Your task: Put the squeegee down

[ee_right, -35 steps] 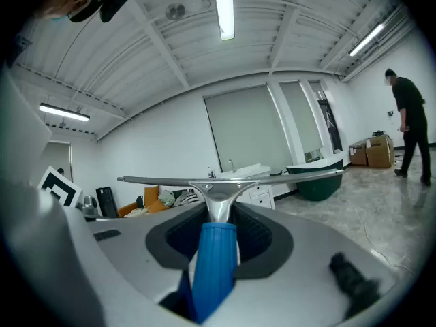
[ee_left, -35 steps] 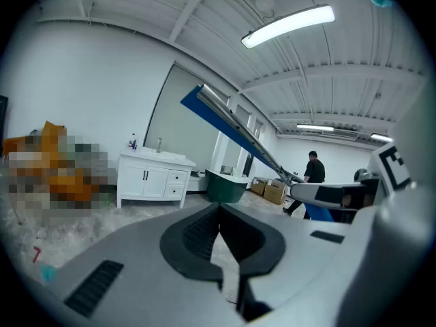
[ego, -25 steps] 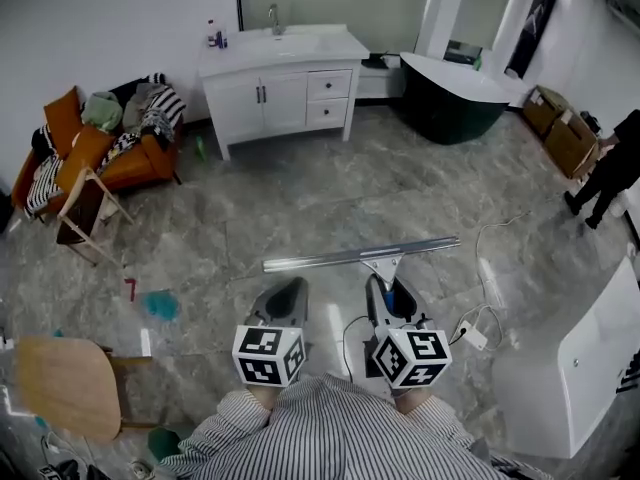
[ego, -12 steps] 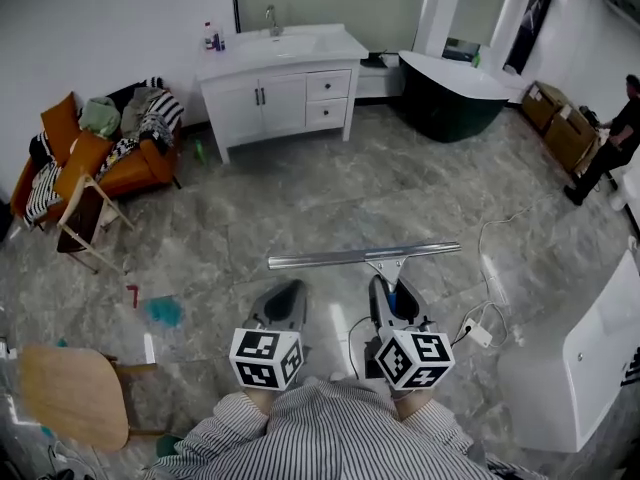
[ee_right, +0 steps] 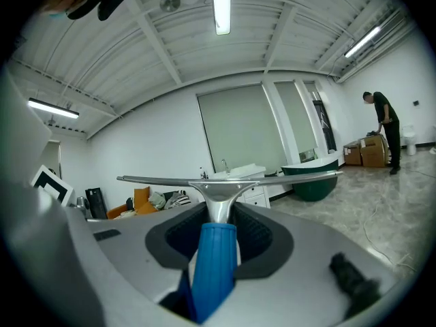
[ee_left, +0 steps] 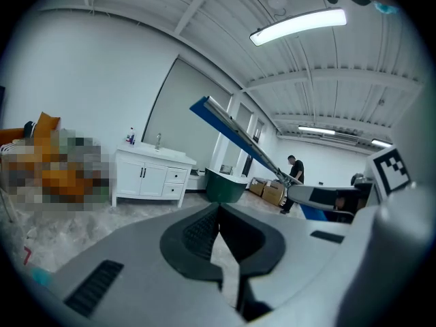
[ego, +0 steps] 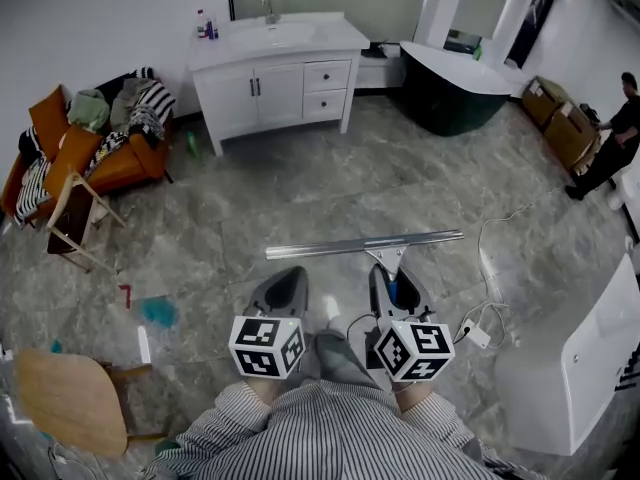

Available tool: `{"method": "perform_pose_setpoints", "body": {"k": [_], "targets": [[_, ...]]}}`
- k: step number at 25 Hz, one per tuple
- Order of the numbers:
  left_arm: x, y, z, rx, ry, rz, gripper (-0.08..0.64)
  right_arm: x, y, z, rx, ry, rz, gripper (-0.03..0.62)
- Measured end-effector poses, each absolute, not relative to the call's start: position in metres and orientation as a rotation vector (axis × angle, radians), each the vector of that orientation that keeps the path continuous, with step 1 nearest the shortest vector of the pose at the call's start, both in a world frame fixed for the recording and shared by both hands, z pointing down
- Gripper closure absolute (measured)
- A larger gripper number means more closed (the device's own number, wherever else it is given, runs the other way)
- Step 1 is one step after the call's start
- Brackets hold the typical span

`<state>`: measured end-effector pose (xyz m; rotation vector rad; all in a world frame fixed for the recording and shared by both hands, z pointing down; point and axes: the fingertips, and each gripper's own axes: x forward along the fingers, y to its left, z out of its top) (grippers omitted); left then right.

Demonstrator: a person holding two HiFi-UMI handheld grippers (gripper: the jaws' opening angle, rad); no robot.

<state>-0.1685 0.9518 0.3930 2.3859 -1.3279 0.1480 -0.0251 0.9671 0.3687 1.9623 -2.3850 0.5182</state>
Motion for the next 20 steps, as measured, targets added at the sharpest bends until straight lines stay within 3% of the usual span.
{"method": "perform_pose_setpoints", "body": {"k": [20], "targets": [[-0.052,0.686,0.377,2.413,-1.391,0.112,0.548,0.073,0.701,0.357,1.916,-2.453,0.499,0.470]]}}
